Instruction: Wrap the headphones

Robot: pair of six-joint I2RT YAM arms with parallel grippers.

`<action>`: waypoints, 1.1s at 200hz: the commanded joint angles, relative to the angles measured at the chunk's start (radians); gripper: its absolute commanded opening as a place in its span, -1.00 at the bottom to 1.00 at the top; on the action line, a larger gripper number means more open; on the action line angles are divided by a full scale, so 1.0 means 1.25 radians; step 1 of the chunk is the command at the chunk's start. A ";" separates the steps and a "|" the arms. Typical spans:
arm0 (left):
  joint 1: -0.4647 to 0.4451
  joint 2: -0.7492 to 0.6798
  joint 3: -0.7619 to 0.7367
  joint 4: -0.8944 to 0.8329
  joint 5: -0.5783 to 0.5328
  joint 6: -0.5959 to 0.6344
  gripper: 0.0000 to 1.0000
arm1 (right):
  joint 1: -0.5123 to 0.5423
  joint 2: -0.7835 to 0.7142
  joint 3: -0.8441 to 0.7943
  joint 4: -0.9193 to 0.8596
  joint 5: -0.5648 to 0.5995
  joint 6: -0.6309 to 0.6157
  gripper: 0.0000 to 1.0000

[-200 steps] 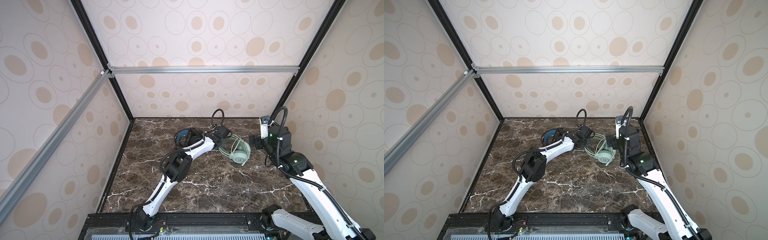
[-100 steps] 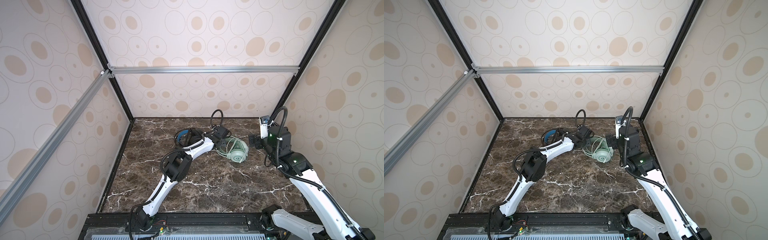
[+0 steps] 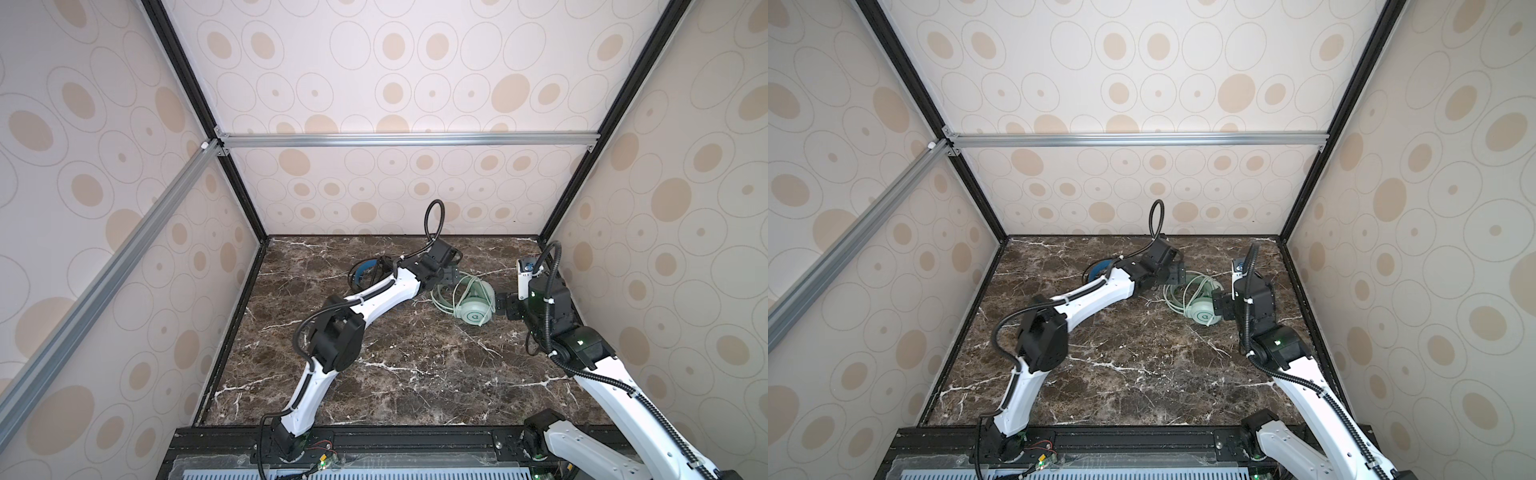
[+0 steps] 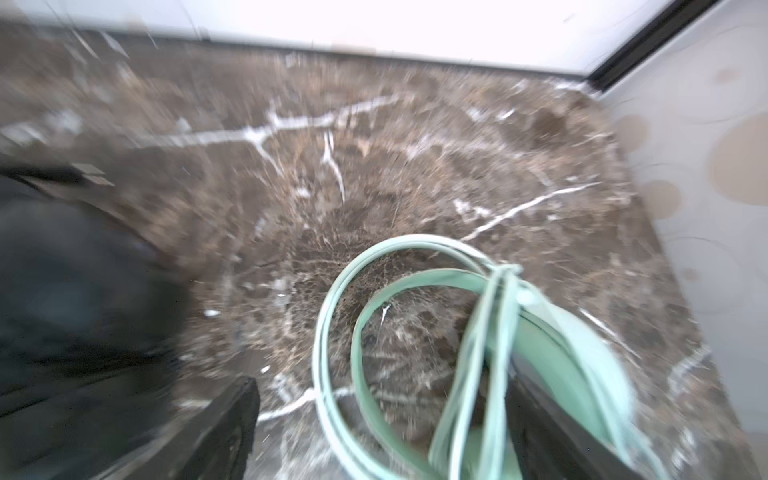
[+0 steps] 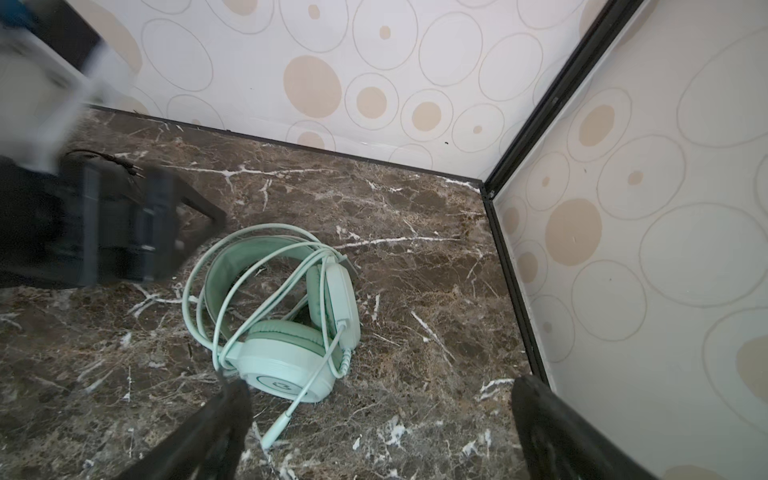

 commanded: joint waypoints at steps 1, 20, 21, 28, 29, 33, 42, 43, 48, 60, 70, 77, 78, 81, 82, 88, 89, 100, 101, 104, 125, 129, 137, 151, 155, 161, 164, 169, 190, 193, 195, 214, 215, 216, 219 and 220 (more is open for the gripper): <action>0.005 -0.188 -0.129 0.058 -0.046 0.129 0.96 | -0.007 -0.011 -0.055 0.054 0.038 0.062 0.99; 0.033 -0.356 -0.337 0.103 -0.095 0.203 0.96 | -0.013 -0.003 -0.104 0.114 0.048 0.063 1.00; 0.034 -0.365 -0.350 0.106 -0.101 0.206 0.96 | -0.013 -0.002 -0.108 0.117 0.049 0.063 1.00; 0.049 -0.426 -0.430 0.117 -0.145 0.215 0.96 | -0.021 0.002 -0.127 0.143 0.049 0.069 0.99; 0.052 -0.435 -0.441 0.120 -0.152 0.216 0.96 | -0.021 0.003 -0.131 0.148 0.050 0.071 0.99; 0.064 -0.468 -0.482 0.123 -0.174 0.218 0.96 | -0.026 0.006 -0.141 0.164 0.048 0.072 1.00; 0.097 -0.537 -0.570 0.128 -0.213 0.222 0.96 | -0.037 0.015 -0.163 0.197 0.056 0.080 1.00; 0.100 -0.544 -0.579 0.129 -0.219 0.222 0.96 | -0.038 0.015 -0.166 0.201 0.057 0.081 0.99; 0.120 -0.579 -0.625 0.131 -0.247 0.218 0.96 | -0.044 0.021 -0.177 0.222 0.068 0.083 0.99; 0.172 -0.654 -0.728 0.138 -0.348 0.190 0.96 | -0.061 0.034 -0.207 0.278 0.081 0.081 0.99; 0.230 -0.713 -0.822 0.181 -0.335 0.213 0.96 | -0.090 0.056 -0.228 0.325 0.063 0.073 0.99; 0.262 -0.751 -0.881 0.220 -0.335 0.235 0.96 | -0.110 0.074 -0.236 0.349 0.045 0.077 0.99; 0.265 -0.754 -0.889 0.227 -0.337 0.237 0.96 | -0.113 0.076 -0.237 0.352 0.041 0.078 0.99; 0.275 -0.770 -0.913 0.241 -0.349 0.241 0.96 | -0.121 0.086 -0.237 0.362 0.028 0.079 0.99; 0.277 -0.775 -0.917 0.246 -0.354 0.241 0.96 | -0.124 0.091 -0.238 0.365 0.024 0.079 0.99; 0.290 -0.798 -0.960 0.271 -0.380 0.242 0.96 | -0.137 0.110 -0.241 0.385 0.001 0.076 0.99; 0.293 -0.802 -0.966 0.274 -0.384 0.242 0.96 | -0.139 0.113 -0.241 0.388 -0.003 0.076 0.99; 0.318 -0.834 -1.026 0.325 -0.419 0.255 0.96 | -0.155 0.152 -0.242 0.431 -0.032 0.064 0.99; 0.319 -0.836 -1.032 0.330 -0.424 0.258 0.96 | -0.156 0.155 -0.242 0.437 -0.035 0.062 0.99; 0.322 -0.842 -1.047 0.344 -0.439 0.264 0.96 | -0.158 0.166 -0.242 0.450 -0.042 0.055 0.99; 0.343 -0.864 -1.138 0.484 -0.507 0.312 0.96 | -0.180 0.236 -0.255 0.543 -0.073 0.035 0.99; 0.346 -0.865 -1.158 0.521 -0.503 0.329 0.96 | -0.187 0.249 -0.254 0.552 -0.081 0.038 1.00; 0.353 -0.866 -1.199 0.628 -0.489 0.368 0.96 | -0.199 0.273 -0.256 0.561 -0.088 0.045 1.00; 0.359 -0.859 -1.267 0.796 -0.476 0.441 0.96 | -0.214 0.306 -0.265 0.590 -0.097 0.045 0.99; 0.361 -0.854 -1.283 0.841 -0.476 0.459 0.96 | -0.218 0.315 -0.269 0.605 -0.105 0.042 0.99; 0.367 -0.848 -1.310 0.910 -0.476 0.481 0.96 | -0.223 0.328 -0.277 0.621 -0.126 0.038 0.99; 0.371 -0.845 -1.321 0.941 -0.475 0.490 0.96 | -0.227 0.333 -0.281 0.632 -0.139 0.033 0.99; 0.377 -0.835 -1.338 0.990 -0.475 0.497 0.96 | -0.230 0.344 -0.286 0.650 -0.161 0.025 0.99; 0.419 -0.791 -1.385 1.121 -0.424 0.504 0.96 | -0.237 0.398 -0.280 0.690 -0.192 0.003 0.99; 0.424 -0.783 -1.389 1.138 -0.417 0.505 0.96 | -0.239 0.405 -0.279 0.695 -0.194 0.006 0.99; 0.428 -0.776 -1.390 1.149 -0.412 0.505 0.96 | -0.241 0.410 -0.277 0.700 -0.195 0.008 0.99; 0.459 -0.699 -1.397 1.234 -0.352 0.499 0.96 | -0.249 0.458 -0.269 0.745 -0.205 0.025 1.00; 0.462 -0.694 -1.396 1.237 -0.348 0.500 0.96 | -0.248 0.460 -0.269 0.747 -0.206 0.024 1.00; 0.463 -0.688 -1.395 1.239 -0.344 0.499 0.96 | -0.248 0.463 -0.269 0.749 -0.206 0.024 1.00; 0.468 -0.673 -1.391 1.247 -0.332 0.499 0.96 | -0.248 0.470 -0.266 0.752 -0.206 0.022 1.00; 0.469 -0.668 -1.391 1.251 -0.328 0.499 0.96 | -0.249 0.472 -0.264 0.753 -0.206 0.022 0.99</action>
